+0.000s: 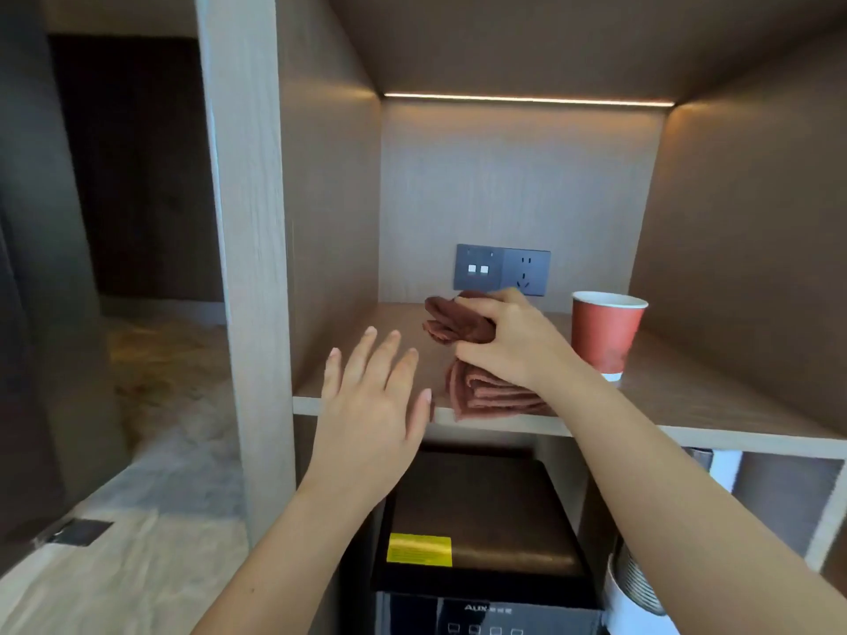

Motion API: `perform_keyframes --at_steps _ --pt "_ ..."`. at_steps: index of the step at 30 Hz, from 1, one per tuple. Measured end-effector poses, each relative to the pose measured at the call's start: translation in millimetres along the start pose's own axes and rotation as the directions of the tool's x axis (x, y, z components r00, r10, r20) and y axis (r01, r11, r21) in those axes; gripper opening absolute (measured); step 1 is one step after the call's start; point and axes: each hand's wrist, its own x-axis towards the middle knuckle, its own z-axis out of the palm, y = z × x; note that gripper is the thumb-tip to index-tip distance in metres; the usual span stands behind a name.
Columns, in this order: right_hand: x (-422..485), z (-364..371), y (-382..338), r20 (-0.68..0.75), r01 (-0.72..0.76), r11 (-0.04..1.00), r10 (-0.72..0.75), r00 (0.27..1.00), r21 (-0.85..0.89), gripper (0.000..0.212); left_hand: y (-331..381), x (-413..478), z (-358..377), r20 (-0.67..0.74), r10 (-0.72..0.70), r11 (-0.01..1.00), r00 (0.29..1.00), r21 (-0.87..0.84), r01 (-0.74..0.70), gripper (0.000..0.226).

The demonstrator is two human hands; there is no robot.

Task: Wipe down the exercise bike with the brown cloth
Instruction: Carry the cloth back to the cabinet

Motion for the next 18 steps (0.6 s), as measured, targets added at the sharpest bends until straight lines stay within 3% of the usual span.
perform_keyframes --at_steps 3,7,10,12,15,18 --pt "1.0 17.5 6.9 0.194 -0.071 0.969 0.118 0.974 -0.235 0.064 -3.1 -3.4 2.3 0.03 -0.044 0.999 0.999 0.031 0.043 0.042" --pt "-11.8 20.2 10.8 0.194 0.042 0.955 0.017 0.981 -0.293 0.071 -2.4 -9.8 5.7 0.06 -0.076 0.997 0.995 0.035 0.074 0.043" --pt "-28.8 12.1 22.5 0.168 0.114 0.964 -0.074 0.983 -0.241 0.074 -1.5 -10.4 5.4 0.076 -0.105 0.994 0.992 0.049 0.101 0.045" --pt "-39.5 2.0 33.6 0.164 0.142 0.983 -0.122 0.979 -0.116 0.079 -1.1 -10.3 5.1 0.071 -0.107 0.993 0.992 0.057 0.103 0.045" --pt "-44.5 -10.1 47.9 0.228 0.148 0.988 -0.155 0.961 0.046 0.07 0.7 -10.1 5.0 0.059 -0.09 0.993 0.994 0.076 0.085 0.043" --pt "-40.2 -8.3 50.6 0.353 0.176 0.984 -0.16 0.922 -0.014 0.056 1.2 -11.0 5.5 0.069 -0.104 0.992 0.992 0.083 0.098 0.044"
